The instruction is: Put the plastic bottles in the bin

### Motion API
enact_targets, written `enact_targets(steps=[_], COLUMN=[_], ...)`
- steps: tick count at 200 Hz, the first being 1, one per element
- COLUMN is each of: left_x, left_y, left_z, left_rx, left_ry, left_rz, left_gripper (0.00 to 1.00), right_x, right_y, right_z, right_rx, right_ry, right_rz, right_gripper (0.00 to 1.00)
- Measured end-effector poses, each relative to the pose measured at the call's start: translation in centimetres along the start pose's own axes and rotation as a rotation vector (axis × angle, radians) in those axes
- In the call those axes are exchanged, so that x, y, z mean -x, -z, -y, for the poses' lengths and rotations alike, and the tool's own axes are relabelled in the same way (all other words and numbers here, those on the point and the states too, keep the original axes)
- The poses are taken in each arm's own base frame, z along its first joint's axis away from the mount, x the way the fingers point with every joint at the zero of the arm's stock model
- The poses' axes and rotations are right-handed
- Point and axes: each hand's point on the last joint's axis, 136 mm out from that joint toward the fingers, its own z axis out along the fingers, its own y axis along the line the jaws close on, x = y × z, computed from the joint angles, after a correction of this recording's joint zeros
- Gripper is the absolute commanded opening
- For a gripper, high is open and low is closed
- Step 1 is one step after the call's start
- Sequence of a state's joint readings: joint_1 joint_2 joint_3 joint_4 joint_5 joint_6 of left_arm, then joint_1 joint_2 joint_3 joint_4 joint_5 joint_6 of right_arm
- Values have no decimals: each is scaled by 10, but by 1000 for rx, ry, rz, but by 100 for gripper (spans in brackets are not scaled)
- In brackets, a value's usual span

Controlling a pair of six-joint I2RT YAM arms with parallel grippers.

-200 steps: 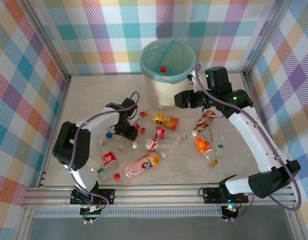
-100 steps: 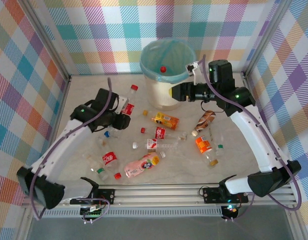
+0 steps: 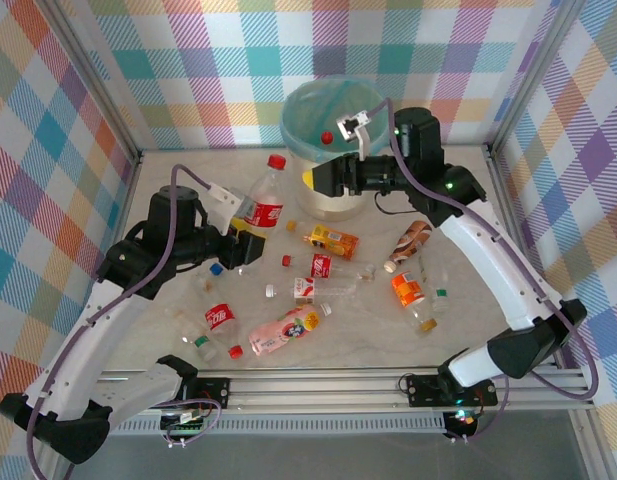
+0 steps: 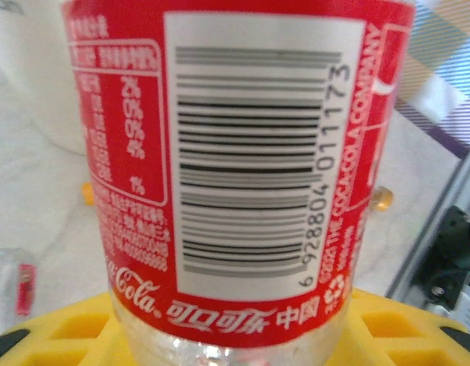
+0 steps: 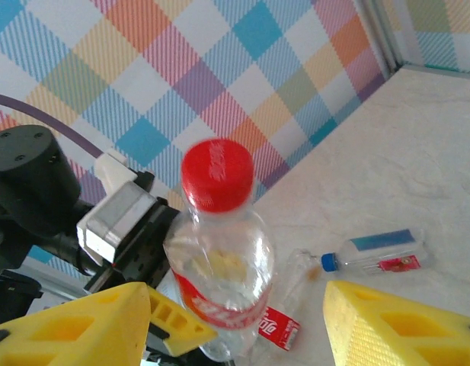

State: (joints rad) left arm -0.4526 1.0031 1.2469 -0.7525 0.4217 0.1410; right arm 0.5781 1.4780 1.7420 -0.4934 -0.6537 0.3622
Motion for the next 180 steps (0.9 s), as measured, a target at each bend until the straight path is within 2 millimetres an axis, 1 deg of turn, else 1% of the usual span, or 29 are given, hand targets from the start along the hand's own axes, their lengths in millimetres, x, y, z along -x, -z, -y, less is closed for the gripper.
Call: enact_targets(steps=[20, 43, 66, 104, 147, 159, 175, 180], left_x=[0, 0, -1, -1, -2, -3, -3, -3], left_y=[0, 1, 1, 3, 3, 3, 3, 3], left_z=[10, 21, 27, 33, 35, 35, 33, 32], left_rx=[-60, -117, -149, -186, -197, -195, -182, -177], left_ry=[-12, -27, -36, -52, -59, -57, -59, -61], left_rz=[1, 2, -1, 2, -2, -5, -5, -3], left_gripper=[50, 49, 49, 49, 50, 53, 54, 57], right_x=[4, 3, 1, -1, -6, -6, -5, -5], right_y=[-6, -14, -21, -26, -31, -31, -30, -30], right_z=[-7, -8, -9, -20, -23, -23, -23, -23], right_rx=[21, 32, 43, 78, 102, 103, 99, 94], right_ry=[16, 18, 22, 49, 56, 63, 72, 74], right_rz=[-1, -13, -27, -44, -71, -71, -69, -69], right_gripper=[64, 64, 62, 59, 43, 36, 28, 25])
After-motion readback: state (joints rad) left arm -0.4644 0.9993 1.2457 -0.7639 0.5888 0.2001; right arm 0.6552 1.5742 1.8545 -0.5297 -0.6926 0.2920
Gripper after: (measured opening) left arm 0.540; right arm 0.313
